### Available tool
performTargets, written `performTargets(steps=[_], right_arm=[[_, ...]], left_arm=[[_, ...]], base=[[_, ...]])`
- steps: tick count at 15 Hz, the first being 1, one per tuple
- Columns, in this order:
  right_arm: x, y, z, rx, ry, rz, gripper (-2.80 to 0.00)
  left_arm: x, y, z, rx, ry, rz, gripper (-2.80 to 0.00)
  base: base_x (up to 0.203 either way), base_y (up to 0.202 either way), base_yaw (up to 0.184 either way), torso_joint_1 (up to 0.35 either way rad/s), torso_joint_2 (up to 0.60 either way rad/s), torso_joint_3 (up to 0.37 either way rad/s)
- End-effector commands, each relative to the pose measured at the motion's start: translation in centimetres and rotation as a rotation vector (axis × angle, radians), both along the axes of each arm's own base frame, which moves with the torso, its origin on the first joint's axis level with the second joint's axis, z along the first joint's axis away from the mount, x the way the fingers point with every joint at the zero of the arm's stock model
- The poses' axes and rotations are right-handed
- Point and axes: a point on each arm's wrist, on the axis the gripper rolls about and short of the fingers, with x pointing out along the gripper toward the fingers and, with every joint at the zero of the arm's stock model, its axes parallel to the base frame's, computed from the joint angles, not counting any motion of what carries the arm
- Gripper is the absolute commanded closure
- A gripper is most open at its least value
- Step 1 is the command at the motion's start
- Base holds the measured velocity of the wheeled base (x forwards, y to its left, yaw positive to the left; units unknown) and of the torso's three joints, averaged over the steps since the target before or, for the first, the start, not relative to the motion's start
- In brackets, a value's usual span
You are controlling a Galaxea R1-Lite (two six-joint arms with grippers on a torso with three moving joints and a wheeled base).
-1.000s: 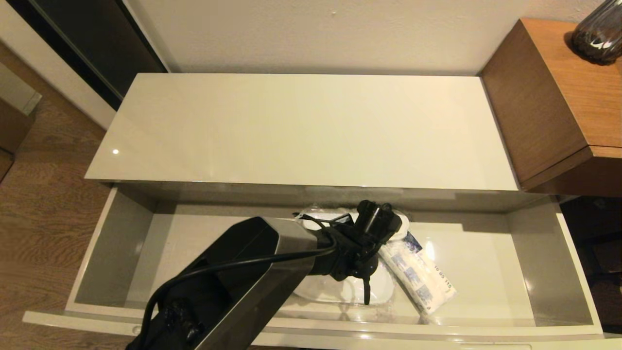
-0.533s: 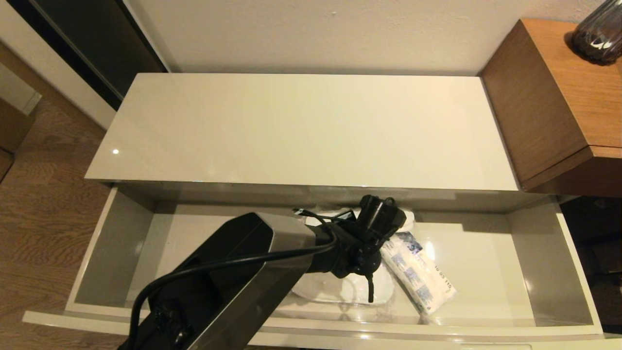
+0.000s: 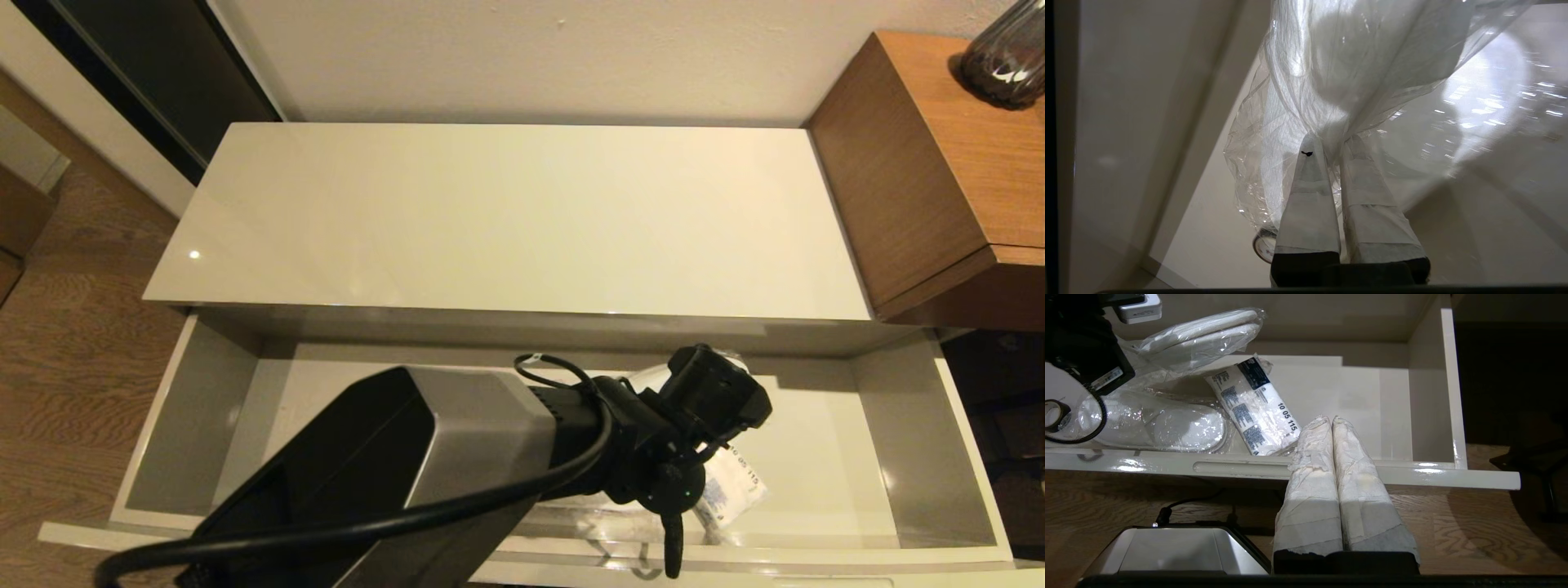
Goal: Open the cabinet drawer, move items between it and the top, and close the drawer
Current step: Take out the disposable slippers from the drawer, then place the disposable slippers on the table
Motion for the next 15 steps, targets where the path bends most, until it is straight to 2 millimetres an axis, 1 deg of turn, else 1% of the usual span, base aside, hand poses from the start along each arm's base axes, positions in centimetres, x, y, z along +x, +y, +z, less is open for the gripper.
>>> performTargets(steps=[1,2,5,7,8,10,12,14,15], right_arm=[[0.0,0.0,0.0,0.000,0.000,0.000,0.00],[0.0,0.0,0.0,0.000,0.000,0.000,0.00],[0.0,0.0,0.0,0.000,0.001,0.000,0.00],[0.0,0.0,0.0,0.000,0.003,0.000,0.00],[0.0,0.0,0.0,0.000,0.002,0.000,0.00],[0.0,0.0,0.0,0.000,0.001,0.000,0.00],[0.0,0.0,0.0,0.000,0.001,0.000,0.00],[0.0,0.0,0.0,0.000,0.000,0.000,0.00],[0.0,0.0,0.0,0.000,0.001,0.000,0.00]], left_arm=[[-1.1,-0.2,0.9,-0.008,-0.007,-0.019,0.00],[-2.1,-0.7,0.9,-0.008,-0.006,-0.040,0.00],[-4.3,-1.2,1.9,-0.022,-0.008,-0.082,0.00],[-5.3,-1.2,2.5,-0.038,-0.001,-0.087,0.00],[-5.4,-1.2,2.6,-0.040,0.000,-0.087,0.00],[-6.0,-0.7,5.7,-0.115,-0.014,-0.072,0.00],[-6.3,-0.2,7.2,-0.144,-0.023,-0.069,0.00],[-7.0,1.3,11.1,-0.228,-0.060,-0.063,0.00],[-7.2,2.1,12.5,-0.260,-0.076,-0.059,0.00]], base=[[0.000,0.000,0.000,0.000,0.00,0.000],[0.000,0.000,0.000,0.000,0.00,0.000],[0.000,0.000,0.000,0.000,0.00,0.000],[0.000,0.000,0.000,0.000,0.00,0.000],[0.000,0.000,0.000,0.000,0.00,0.000],[0.000,0.000,0.000,0.000,0.00,0.000],[0.000,0.000,0.000,0.000,0.00,0.000],[0.000,0.000,0.000,0.000,0.00,0.000],[0.000,0.000,0.000,0.000,0.00,0.000]])
